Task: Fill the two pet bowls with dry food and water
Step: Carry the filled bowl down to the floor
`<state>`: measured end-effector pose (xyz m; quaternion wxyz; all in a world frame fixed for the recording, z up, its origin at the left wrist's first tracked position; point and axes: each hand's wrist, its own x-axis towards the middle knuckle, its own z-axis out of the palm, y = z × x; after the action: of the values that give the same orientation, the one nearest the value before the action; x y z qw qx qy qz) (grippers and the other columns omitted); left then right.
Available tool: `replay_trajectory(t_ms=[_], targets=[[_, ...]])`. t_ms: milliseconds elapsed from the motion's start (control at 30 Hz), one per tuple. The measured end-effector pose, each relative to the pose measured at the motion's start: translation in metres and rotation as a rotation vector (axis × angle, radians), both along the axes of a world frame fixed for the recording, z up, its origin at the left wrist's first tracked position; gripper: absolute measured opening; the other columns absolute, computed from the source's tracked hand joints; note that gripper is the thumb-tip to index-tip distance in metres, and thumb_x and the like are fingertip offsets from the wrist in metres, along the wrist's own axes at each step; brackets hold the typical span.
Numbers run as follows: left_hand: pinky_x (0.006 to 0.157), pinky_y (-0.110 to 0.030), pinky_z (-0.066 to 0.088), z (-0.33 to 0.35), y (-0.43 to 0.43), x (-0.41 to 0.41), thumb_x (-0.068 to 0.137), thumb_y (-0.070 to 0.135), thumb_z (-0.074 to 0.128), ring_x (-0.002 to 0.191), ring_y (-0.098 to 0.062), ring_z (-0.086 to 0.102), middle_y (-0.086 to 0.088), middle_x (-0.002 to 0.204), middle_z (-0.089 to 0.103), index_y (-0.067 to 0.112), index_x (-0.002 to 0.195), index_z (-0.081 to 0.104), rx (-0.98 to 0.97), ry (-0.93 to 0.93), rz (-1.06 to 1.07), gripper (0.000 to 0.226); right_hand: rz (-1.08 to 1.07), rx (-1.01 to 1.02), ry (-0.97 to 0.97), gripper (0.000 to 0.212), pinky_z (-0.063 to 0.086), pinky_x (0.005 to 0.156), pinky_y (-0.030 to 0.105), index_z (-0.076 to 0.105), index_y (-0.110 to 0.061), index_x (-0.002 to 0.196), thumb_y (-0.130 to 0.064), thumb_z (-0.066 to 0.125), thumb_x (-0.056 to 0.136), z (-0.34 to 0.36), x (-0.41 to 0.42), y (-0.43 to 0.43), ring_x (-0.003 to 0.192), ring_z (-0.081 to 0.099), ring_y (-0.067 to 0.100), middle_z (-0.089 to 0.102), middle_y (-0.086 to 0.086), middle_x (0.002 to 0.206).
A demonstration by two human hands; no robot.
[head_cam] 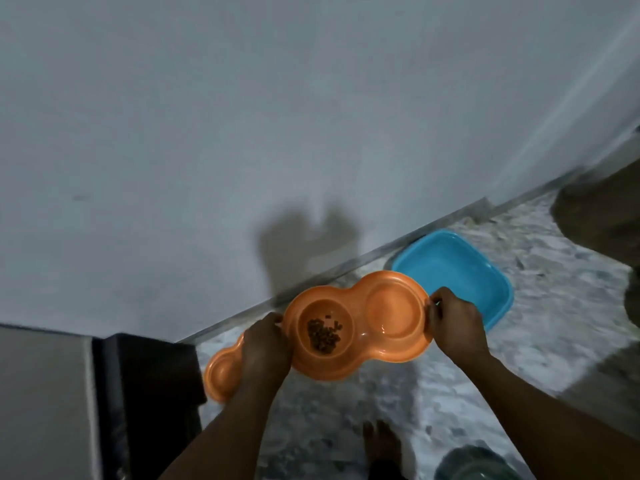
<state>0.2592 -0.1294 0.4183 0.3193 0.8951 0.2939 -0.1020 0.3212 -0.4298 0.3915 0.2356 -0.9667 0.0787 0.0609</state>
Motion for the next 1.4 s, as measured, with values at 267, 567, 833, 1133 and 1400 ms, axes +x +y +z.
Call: replay_trajectory(t_ms=[267,567,833,1133,1400], targets=[[0.072,-0.030,0.047,-0.253,0.008,0.048,0.088,0.009,0.059,0.089,-0.023,0.070,-0.006,0.095,0.076,0.015,0.110,0.071,-0.025,-0.034,-0.034,0.026,0.134,-0.075,0.021,0.013,0.044,0.065,0.038,0.064,-0.010,0.095,-0.020,0.057,0.096,-0.245,0.078,0.001,0.079,0.067,0.040,0.071,0.014,0.080],[0.073,-0.029,0.046,-0.417,0.007,0.065,0.087,0.006,0.056,0.094,-0.029,0.071,-0.012,0.097,0.076,0.014,0.109,0.072,-0.039,-0.048,0.039,0.028,0.220,-0.082,0.073,0.013,0.054,0.064,0.042,0.059,-0.006,0.083,-0.013,0.057,0.094,-0.407,0.098,0.006,0.074,0.070,0.041,0.071,0.018,0.075],[0.067,-0.029,0.047,-0.471,0.003,0.075,0.085,0.004,0.055,0.087,-0.025,0.070,-0.005,0.090,0.074,0.017,0.099,0.072,-0.045,-0.027,0.049,0.025,0.208,-0.160,0.143,0.017,0.044,0.060,0.034,0.045,-0.015,0.075,-0.009,0.056,0.087,-0.455,0.108,0.008,0.075,0.068,0.037,0.068,0.017,0.077],[0.078,-0.039,0.056,-0.479,0.005,0.070,0.086,0.008,0.056,0.091,-0.025,0.070,-0.005,0.094,0.073,0.014,0.097,0.072,-0.011,-0.043,-0.003,0.020,0.223,-0.150,0.160,0.014,0.057,0.063,0.042,0.050,-0.014,0.075,-0.012,0.058,0.086,-0.462,0.110,0.009,0.073,0.070,0.036,0.069,0.013,0.074],[0.088,-0.033,0.047,-0.429,0.054,0.022,0.086,0.017,0.063,0.109,-0.030,0.065,-0.011,0.107,0.074,0.016,0.121,0.068,0.048,-0.074,0.100,0.036,0.528,-0.250,0.047,0.018,0.055,0.068,0.045,0.054,-0.010,0.100,-0.027,0.055,0.094,-0.399,0.136,0.053,0.079,0.069,0.043,0.070,0.021,0.081]])
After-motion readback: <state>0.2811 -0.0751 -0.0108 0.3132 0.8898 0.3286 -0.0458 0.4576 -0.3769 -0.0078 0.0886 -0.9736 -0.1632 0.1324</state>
